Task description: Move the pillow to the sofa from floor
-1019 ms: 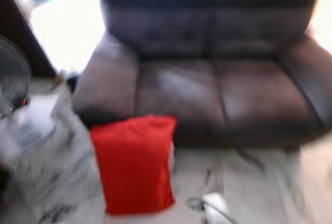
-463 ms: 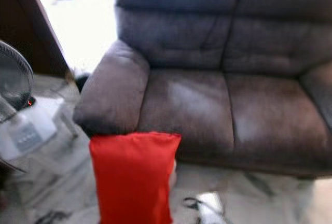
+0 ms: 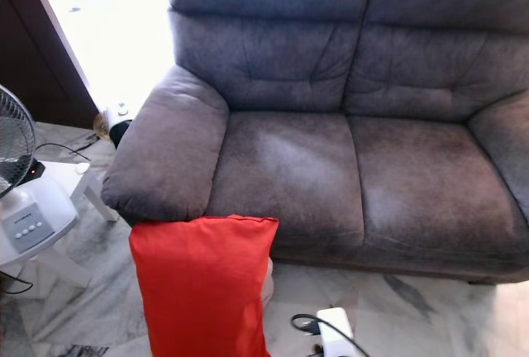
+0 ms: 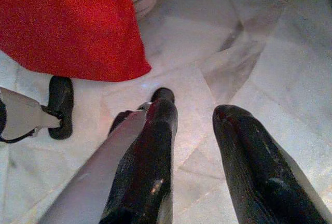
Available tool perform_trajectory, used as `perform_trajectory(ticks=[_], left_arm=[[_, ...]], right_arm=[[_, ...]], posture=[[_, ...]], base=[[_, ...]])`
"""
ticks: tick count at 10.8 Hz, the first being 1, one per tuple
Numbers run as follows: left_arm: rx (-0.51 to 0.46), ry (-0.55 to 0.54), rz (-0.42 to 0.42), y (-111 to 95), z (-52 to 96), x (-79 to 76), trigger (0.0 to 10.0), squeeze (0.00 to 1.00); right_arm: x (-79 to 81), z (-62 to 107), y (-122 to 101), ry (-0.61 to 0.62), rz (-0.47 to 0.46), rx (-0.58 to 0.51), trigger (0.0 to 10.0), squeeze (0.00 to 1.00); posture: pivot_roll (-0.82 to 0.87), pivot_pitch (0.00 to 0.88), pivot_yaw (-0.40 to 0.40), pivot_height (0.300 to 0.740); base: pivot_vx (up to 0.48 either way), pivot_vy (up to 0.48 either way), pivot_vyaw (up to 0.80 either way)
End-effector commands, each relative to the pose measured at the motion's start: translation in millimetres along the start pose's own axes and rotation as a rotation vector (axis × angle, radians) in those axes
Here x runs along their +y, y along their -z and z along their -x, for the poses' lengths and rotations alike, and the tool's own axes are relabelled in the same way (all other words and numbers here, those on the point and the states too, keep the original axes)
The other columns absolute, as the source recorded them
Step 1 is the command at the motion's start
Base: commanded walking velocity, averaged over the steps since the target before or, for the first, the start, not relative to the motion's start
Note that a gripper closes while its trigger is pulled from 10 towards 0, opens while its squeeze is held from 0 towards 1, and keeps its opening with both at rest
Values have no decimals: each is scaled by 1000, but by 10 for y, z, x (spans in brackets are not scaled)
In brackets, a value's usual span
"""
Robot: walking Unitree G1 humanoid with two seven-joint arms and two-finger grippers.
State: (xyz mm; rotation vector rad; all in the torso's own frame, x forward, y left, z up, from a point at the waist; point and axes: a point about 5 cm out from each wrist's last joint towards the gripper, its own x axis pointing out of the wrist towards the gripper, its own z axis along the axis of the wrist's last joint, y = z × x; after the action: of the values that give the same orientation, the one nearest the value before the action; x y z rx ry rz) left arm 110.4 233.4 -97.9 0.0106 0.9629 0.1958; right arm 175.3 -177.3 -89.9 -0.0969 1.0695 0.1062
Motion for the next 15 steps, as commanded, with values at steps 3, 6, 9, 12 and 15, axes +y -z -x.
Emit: perform_trajectory(ticks=[3, 6, 9, 12, 15], left_arm=[[41, -11, -53, 89, 25, 28, 10000, 0], [38, -14, -40, 86, 24, 22, 10000, 0], [40, -20, -18, 89, 23, 14, 10000, 0], [34, -24, -12, 85, 22, 7, 10000, 0], [23, -25, 5, 80, 23, -3, 10000, 0]], right_arm=[[-98, 18, 59, 21, 22, 21, 10000, 0], [-98, 19, 70, 20, 121, 40, 10000, 0], [-42, 12, 89, 20, 42, 40, 10000, 0], [58, -7, 12, 3, 46, 12, 10000, 0], [167, -19, 6, -7, 94, 16, 10000, 0]], posture=[[128, 118, -23, 723], [129, 128, -29, 723], [126, 139, -36, 723], [124, 143, -38, 723], [122, 144, -40, 723]], base=[[0, -242, 267], [0, -440, 267], [0, -291, 227], [0, 0, 0], [0, 0, 533]])
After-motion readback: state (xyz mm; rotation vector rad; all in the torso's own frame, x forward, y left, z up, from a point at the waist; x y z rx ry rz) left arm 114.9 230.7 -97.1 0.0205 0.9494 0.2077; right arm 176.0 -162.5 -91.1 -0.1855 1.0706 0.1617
